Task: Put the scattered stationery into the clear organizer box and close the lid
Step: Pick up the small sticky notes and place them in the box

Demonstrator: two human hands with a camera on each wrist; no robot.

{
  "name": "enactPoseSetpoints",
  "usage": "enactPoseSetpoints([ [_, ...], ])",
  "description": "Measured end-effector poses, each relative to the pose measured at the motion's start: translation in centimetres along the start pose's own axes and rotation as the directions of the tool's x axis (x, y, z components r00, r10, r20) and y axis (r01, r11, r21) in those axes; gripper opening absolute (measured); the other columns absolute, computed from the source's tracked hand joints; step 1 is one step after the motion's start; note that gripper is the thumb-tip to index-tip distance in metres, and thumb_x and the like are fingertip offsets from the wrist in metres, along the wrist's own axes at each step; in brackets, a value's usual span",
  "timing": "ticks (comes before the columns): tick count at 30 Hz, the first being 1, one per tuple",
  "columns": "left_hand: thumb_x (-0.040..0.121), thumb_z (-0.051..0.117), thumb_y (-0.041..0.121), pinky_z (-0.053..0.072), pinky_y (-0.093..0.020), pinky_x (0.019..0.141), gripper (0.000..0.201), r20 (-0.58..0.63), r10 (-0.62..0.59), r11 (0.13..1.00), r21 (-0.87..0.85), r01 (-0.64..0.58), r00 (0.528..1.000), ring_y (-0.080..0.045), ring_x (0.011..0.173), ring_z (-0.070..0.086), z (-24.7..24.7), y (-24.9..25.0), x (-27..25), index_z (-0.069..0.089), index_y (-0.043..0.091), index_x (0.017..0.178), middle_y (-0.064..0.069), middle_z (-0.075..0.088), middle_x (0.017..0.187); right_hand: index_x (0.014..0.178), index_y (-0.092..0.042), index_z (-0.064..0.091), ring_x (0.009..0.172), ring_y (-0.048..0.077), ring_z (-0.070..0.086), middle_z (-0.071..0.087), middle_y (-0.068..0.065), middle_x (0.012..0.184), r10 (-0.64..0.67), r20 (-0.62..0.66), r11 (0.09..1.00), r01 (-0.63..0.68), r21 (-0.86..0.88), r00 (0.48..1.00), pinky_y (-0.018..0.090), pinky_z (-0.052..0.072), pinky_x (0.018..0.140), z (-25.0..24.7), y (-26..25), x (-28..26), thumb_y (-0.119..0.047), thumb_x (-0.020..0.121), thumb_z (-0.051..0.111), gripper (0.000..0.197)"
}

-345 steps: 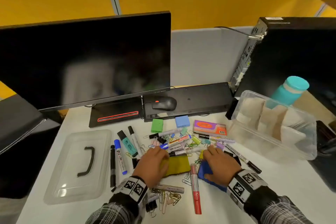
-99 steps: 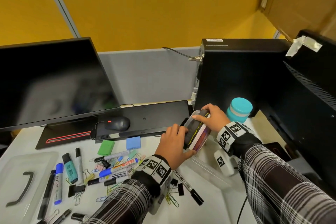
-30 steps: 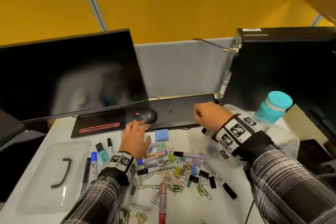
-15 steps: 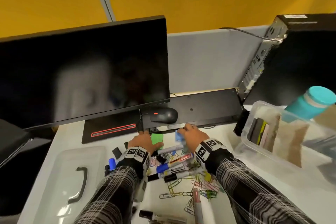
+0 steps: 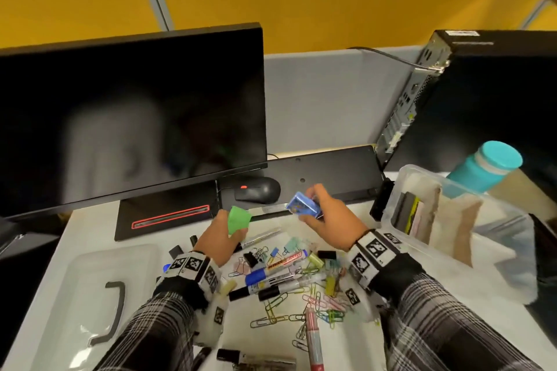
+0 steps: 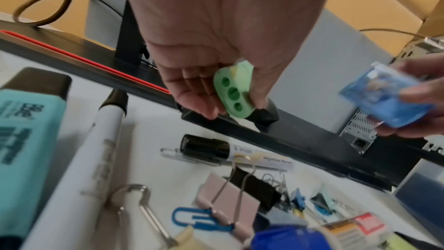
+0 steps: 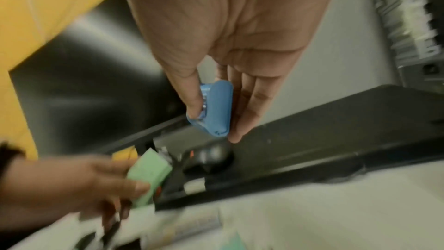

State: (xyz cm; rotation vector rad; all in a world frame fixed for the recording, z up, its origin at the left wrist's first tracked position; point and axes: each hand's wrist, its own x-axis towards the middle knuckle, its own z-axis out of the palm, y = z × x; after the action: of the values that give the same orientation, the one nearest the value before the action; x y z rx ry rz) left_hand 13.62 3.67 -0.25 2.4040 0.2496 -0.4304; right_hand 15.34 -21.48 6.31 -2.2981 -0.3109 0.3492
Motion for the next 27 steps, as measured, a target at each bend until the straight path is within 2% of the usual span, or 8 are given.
enactPoseSetpoints([
  [4, 0.096, 0.048, 0.028, 0.041, -0.026, 0.065, 0.024, -0.050, 0.082, 0.992, -0.093, -0.087, 0.995, -0.010, 0.079, 0.055, 0.2, 1.6, -1.6, 0.041, 0.013, 0.113, -0.004, 0.056, 0.102, 0.121, -0.024, 0.054, 0.093, 0.014, 0.058, 0.054, 0.000, 0.108, -0.023, -0.227, 0.996, 0.042, 0.076, 0.974, 0.024, 0.042, 0.086, -6.4, 1.5, -2.9, -0.016, 0.089, 0.060, 0.033],
  [6, 0.098, 0.046, 0.025, 0.039, -0.019, 0.063, 0.023, -0.049, 0.098, 0.990, -0.094, -0.103, 0.994, -0.008, 0.080, 0.055, 0.7, 2.5, -2.3, 0.042, 0.012, 0.116, -0.002, 0.056, 0.103, 0.126, -0.024, 0.054, 0.091, 0.018, 0.058, 0.049, 0.002, 0.107, 0.021, -0.313, 1.000, -0.019, 0.010, 0.949, 0.029, 0.044, 0.088, -9.8, 3.5, -4.1, -0.013, 0.090, 0.059, 0.038],
  [10, 0.096, 0.049, 0.026, 0.044, -0.024, 0.076, 0.029, -0.069, 0.137, 0.986, -0.086, -0.143, 0.988, -0.015, 0.091, 0.058, 2.1, 3.7, -3.2, 0.045, 0.016, 0.123, -0.001, 0.059, 0.109, 0.127, -0.021, 0.054, 0.091, 0.032, 0.059, 0.048, 0.007, 0.104, 0.125, -0.406, 0.941, -0.238, -0.241, 0.905, 0.040, 0.046, 0.089, -14.6, 7.1, -5.5, -0.010, 0.085, 0.063, 0.044],
  [14, 0.092, 0.057, 0.027, 0.045, -0.017, 0.063, 0.024, -0.111, 0.202, 0.973, -0.092, -0.212, 0.973, -0.013, 0.080, 0.061, 3.7, 5.3, -3.9, 0.052, 0.022, 0.114, 0.000, 0.064, 0.100, 0.109, -0.017, 0.046, 0.088, 0.028, 0.057, 0.060, 0.009, 0.101, 0.263, -0.295, 0.857, -0.363, -0.365, 0.919, 0.036, 0.046, 0.074, -16.1, 8.7, -5.6, -0.015, 0.080, 0.069, 0.038],
  [17, 0.090, 0.060, 0.025, 0.042, -0.012, 0.061, 0.018, -0.134, 0.241, 0.962, -0.098, -0.255, 0.961, -0.007, 0.077, 0.060, 4.9, 6.5, -4.5, 0.052, 0.027, 0.106, 0.003, 0.064, 0.095, 0.096, -0.022, 0.047, 0.084, 0.024, 0.059, 0.065, 0.006, 0.097, 0.292, -0.139, 0.814, -0.323, -0.483, 0.946, 0.030, 0.042, 0.069, -16.1, 9.2, -4.5, -0.016, 0.075, 0.072, 0.033],
  [22, 0.088, 0.062, 0.025, 0.044, -0.016, 0.071, 0.021, -0.132, 0.270, 0.954, -0.093, -0.284, 0.954, -0.004, 0.083, 0.059, 6.0, 7.3, -5.6, 0.056, 0.027, 0.108, 0.007, 0.064, 0.097, 0.095, -0.029, 0.067, 0.087, 0.016, 0.060, 0.063, -0.007, 0.092, 0.330, 0.134, 0.743, -0.169, -0.647, 0.934, 0.022, 0.047, 0.072, -14.8, 9.8, -1.6, -0.022, 0.068, 0.078, 0.030],
  [24, 0.088, 0.063, 0.025, 0.047, -0.020, 0.075, 0.020, -0.137, 0.274, 0.954, -0.089, -0.287, 0.952, -0.005, 0.086, 0.060, 6.4, 7.2, -6.1, 0.056, 0.027, 0.107, 0.007, 0.065, 0.100, 0.098, -0.027, 0.071, 0.092, 0.018, 0.064, 0.069, -0.005, 0.098, 0.374, 0.180, 0.708, -0.155, -0.689, 0.910, 0.028, 0.053, 0.081, -14.4, 10.5, -0.6, -0.026, 0.070, 0.076, 0.029],
  [27, 0.088, 0.063, 0.023, 0.047, -0.022, 0.079, 0.022, -0.159, 0.257, 0.959, -0.083, -0.272, 0.953, -0.008, 0.091, 0.060, 6.9, 7.1, -6.7, 0.057, 0.025, 0.109, 0.006, 0.065, 0.104, 0.089, -0.021, 0.072, 0.081, 0.021, 0.065, 0.067, -0.001, 0.082, 0.363, 0.148, 0.672, -0.148, -0.726, 0.920, 0.030, 0.054, 0.075, -13.9, 12.2, 0.3, -0.034, 0.063, 0.073, 0.029],
])
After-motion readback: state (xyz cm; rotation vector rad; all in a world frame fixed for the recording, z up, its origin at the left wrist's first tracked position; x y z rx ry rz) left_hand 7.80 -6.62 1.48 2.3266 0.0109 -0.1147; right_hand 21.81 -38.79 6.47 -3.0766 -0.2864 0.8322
